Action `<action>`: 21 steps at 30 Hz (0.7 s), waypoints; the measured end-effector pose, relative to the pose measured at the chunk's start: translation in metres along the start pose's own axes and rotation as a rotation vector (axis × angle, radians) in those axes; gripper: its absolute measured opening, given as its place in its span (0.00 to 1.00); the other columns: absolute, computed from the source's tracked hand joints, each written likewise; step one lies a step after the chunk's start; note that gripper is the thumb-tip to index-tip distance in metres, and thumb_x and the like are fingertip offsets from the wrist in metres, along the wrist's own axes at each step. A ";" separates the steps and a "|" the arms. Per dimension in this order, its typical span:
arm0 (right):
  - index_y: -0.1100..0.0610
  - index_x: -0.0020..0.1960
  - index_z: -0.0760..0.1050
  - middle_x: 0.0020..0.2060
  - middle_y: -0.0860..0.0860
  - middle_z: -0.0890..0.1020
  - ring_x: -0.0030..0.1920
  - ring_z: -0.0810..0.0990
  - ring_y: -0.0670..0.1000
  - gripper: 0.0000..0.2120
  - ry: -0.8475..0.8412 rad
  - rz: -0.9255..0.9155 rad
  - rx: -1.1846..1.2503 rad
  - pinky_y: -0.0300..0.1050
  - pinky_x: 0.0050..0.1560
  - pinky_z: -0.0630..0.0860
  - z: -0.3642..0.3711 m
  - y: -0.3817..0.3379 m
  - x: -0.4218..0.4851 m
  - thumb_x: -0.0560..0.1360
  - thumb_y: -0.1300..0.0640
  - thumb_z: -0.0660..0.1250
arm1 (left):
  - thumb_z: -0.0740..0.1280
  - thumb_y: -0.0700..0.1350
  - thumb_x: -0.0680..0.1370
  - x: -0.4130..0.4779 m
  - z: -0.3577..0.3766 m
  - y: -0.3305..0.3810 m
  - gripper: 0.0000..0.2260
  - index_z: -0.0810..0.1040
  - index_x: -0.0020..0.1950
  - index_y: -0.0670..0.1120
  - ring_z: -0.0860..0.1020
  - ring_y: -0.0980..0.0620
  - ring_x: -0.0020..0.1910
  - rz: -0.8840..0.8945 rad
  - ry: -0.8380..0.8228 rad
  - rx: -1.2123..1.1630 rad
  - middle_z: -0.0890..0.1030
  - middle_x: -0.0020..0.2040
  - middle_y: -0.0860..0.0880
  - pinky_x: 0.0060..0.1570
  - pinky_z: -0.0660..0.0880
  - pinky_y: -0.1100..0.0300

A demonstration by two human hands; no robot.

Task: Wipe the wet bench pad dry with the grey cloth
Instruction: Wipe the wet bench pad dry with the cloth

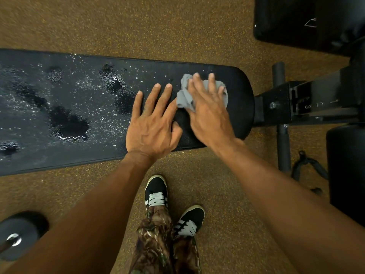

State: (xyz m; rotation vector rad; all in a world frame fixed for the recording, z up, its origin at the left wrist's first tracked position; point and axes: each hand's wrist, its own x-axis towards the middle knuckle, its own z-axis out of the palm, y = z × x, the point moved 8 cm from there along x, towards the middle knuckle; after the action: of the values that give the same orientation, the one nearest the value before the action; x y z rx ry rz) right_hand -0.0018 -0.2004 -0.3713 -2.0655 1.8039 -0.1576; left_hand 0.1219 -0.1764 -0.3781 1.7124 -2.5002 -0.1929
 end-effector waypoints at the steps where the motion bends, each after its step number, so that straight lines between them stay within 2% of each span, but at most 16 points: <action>1: 0.59 0.79 0.56 0.80 0.54 0.56 0.80 0.45 0.61 0.30 -0.027 -0.039 0.005 0.62 0.78 0.45 0.004 -0.002 -0.008 0.80 0.61 0.62 | 0.58 0.52 0.77 0.000 0.000 0.000 0.29 0.65 0.78 0.48 0.60 0.41 0.81 0.001 0.001 -0.005 0.64 0.81 0.44 0.77 0.55 0.36; 4: 0.57 0.80 0.54 0.80 0.51 0.53 0.80 0.43 0.56 0.32 -0.099 -0.115 -0.036 0.57 0.79 0.43 0.000 0.015 -0.032 0.79 0.62 0.61 | 0.57 0.53 0.77 0.000 -0.002 0.000 0.28 0.66 0.78 0.50 0.60 0.41 0.80 -0.001 -0.002 -0.010 0.64 0.81 0.44 0.77 0.55 0.36; 6: 0.58 0.80 0.53 0.80 0.52 0.53 0.80 0.44 0.56 0.31 -0.088 -0.082 -0.072 0.54 0.79 0.42 -0.009 0.026 -0.029 0.80 0.62 0.61 | 0.57 0.53 0.77 0.001 -0.003 0.000 0.29 0.67 0.79 0.50 0.60 0.41 0.80 -0.003 -0.002 -0.007 0.64 0.81 0.44 0.77 0.54 0.36; 8: 0.58 0.80 0.54 0.80 0.53 0.53 0.80 0.45 0.57 0.29 -0.051 0.031 -0.034 0.55 0.78 0.42 -0.016 0.028 -0.009 0.82 0.53 0.60 | 0.57 0.52 0.77 0.000 -0.002 0.001 0.29 0.66 0.79 0.50 0.60 0.41 0.81 -0.002 0.001 -0.007 0.64 0.81 0.44 0.77 0.54 0.36; 10: 0.56 0.80 0.54 0.81 0.52 0.52 0.80 0.44 0.58 0.31 -0.037 0.141 0.010 0.57 0.77 0.40 -0.012 0.019 0.007 0.83 0.41 0.53 | 0.57 0.52 0.77 0.000 -0.002 0.001 0.29 0.66 0.79 0.50 0.60 0.41 0.80 -0.005 0.005 -0.008 0.64 0.81 0.44 0.77 0.55 0.36; 11: 0.54 0.80 0.54 0.81 0.51 0.52 0.80 0.43 0.58 0.31 -0.029 0.158 0.009 0.59 0.77 0.39 -0.008 0.013 0.010 0.83 0.39 0.49 | 0.57 0.52 0.77 0.000 -0.002 0.001 0.28 0.66 0.79 0.50 0.60 0.41 0.80 -0.005 0.011 -0.010 0.64 0.81 0.44 0.77 0.55 0.36; 14: 0.52 0.80 0.56 0.80 0.49 0.56 0.80 0.45 0.58 0.29 -0.030 0.026 -0.035 0.64 0.78 0.42 0.002 0.005 -0.005 0.83 0.40 0.46 | 0.57 0.52 0.77 0.000 -0.002 -0.001 0.28 0.67 0.78 0.50 0.60 0.41 0.80 -0.006 0.013 -0.018 0.65 0.80 0.44 0.77 0.55 0.36; 17: 0.52 0.80 0.54 0.80 0.48 0.55 0.80 0.45 0.56 0.30 -0.092 -0.102 -0.124 0.62 0.78 0.46 0.001 0.023 -0.026 0.82 0.40 0.44 | 0.57 0.53 0.77 0.000 -0.002 0.000 0.29 0.67 0.79 0.50 0.60 0.41 0.80 -0.004 0.005 -0.018 0.64 0.81 0.44 0.77 0.54 0.37; 21: 0.54 0.81 0.50 0.81 0.51 0.49 0.80 0.41 0.56 0.31 -0.051 0.147 -0.041 0.58 0.79 0.42 -0.010 0.036 -0.003 0.83 0.39 0.43 | 0.57 0.53 0.77 0.000 -0.001 0.000 0.29 0.66 0.79 0.51 0.60 0.42 0.81 -0.006 0.002 -0.004 0.64 0.81 0.45 0.77 0.54 0.37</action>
State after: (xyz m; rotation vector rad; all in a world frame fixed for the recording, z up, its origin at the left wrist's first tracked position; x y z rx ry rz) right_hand -0.0392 -0.2025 -0.3750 -1.9370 1.9336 -0.0276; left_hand 0.1220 -0.1768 -0.3770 1.7177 -2.4913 -0.1964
